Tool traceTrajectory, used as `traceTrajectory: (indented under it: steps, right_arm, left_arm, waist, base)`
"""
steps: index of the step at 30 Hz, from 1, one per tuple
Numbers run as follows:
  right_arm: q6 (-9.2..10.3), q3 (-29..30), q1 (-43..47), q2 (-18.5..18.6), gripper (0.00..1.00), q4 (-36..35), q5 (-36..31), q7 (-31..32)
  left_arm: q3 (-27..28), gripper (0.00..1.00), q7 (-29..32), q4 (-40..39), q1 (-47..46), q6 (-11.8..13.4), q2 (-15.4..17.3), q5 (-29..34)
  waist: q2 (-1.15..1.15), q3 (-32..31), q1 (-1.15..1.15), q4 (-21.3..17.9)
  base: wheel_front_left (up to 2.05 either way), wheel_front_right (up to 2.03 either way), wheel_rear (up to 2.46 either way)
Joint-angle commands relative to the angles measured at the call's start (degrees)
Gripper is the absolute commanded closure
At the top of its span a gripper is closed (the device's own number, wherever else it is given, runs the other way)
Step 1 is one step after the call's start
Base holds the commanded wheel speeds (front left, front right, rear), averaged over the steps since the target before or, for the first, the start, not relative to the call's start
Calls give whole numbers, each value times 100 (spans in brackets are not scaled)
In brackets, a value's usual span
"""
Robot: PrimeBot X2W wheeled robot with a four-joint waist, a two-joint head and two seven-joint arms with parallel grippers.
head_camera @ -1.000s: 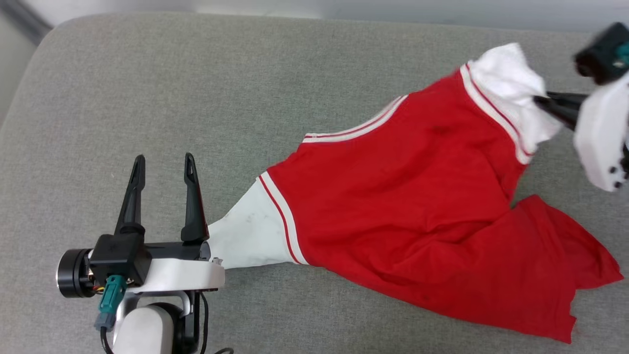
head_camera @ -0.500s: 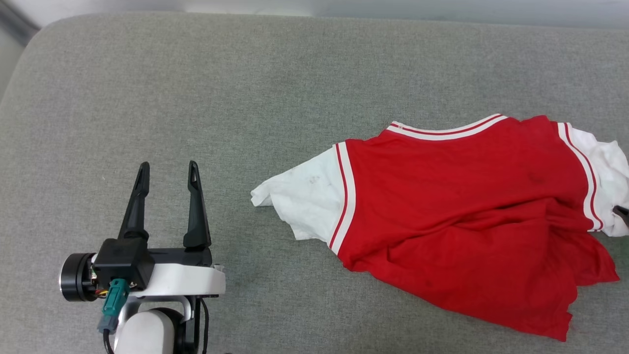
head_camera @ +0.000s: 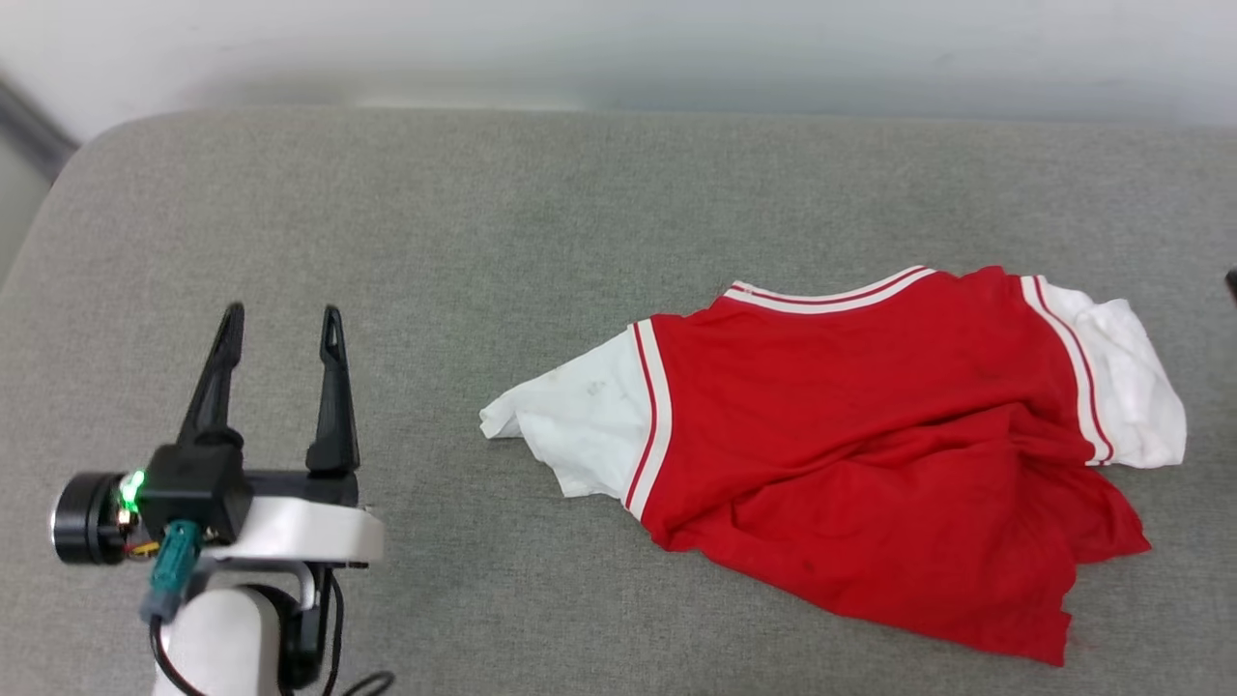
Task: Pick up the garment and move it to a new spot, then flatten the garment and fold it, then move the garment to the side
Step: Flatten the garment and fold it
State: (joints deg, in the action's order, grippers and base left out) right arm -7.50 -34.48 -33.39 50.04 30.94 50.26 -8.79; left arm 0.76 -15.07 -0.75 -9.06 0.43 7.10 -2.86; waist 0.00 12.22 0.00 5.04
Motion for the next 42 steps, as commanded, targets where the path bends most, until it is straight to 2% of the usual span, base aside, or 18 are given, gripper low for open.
traceTrajectory:
  steps: [1,4,8,12,17,22,23,28,35,42]
  right_arm:
    - [2,342,150,-149,0,-97,-226,-269]
    - [3,1038,333,-381,0,-331,-729,-496]
    - [2,2144,809,-952,0,-800,-1605,-593]
    - [3,3056,1424,-1589,0,-1513,-2464,-550]
    - [3,3712,2181,-2453,0,-2605,-3226,-146]
    - [3,3936,2643,-3026,0,-3401,-3629,256]
    - [3,3936,2643,-3026,0,-3401,-3629,256]
    - [3,3974,2773,-3253,0,-3776,-3760,448]
    - [3,3907,2622,-3298,0,-3859,-3805,439]
    - [3,3742,2396,-3321,0,-3797,-3852,378]
  left_arm:
    - [8,0,-13,136,-177,-155,136,-49]
    - [35,0,44,254,-590,-366,389,-121]
    - [-123,0,570,417,-1216,-600,728,-210]
    - [-410,0,1448,568,-1755,-747,1050,-613]
    - [-1080,0,2801,603,-2394,-781,1579,-1343]
    - [-2012,0,4262,578,-2940,-780,2239,-2365]
    - [-2012,0,4262,578,-2940,-780,2239,-2365]
    - [-2876,0,5557,579,-3406,-781,2767,-3318]
    - [-3839,0,6642,809,-3933,-782,2965,-4148]
    - [-4822,0,7150,1186,-4224,-782,3047,-4456]
  waist:
    - [0,-146,0,-71]
    - [0,-214,0,-109]
    - [0,-248,0,-142]
    - [0,-211,0,-188]
    - [0,-95,0,-255]
    - [0,48,0,-345]
    - [0,48,0,-345]
    - [0,203,0,-439]
    - [0,444,0,-557]
    - [0,693,0,-733]
  base:
    - [0,0,0]
    - [0,0,0]
    - [0,0,0]
    - [0,0,0]
    - [0,0,0]
    - [0,0,0]
    - [0,0,0]
    - [0,0,0]
    - [0,0,0]
    - [0,0,0]
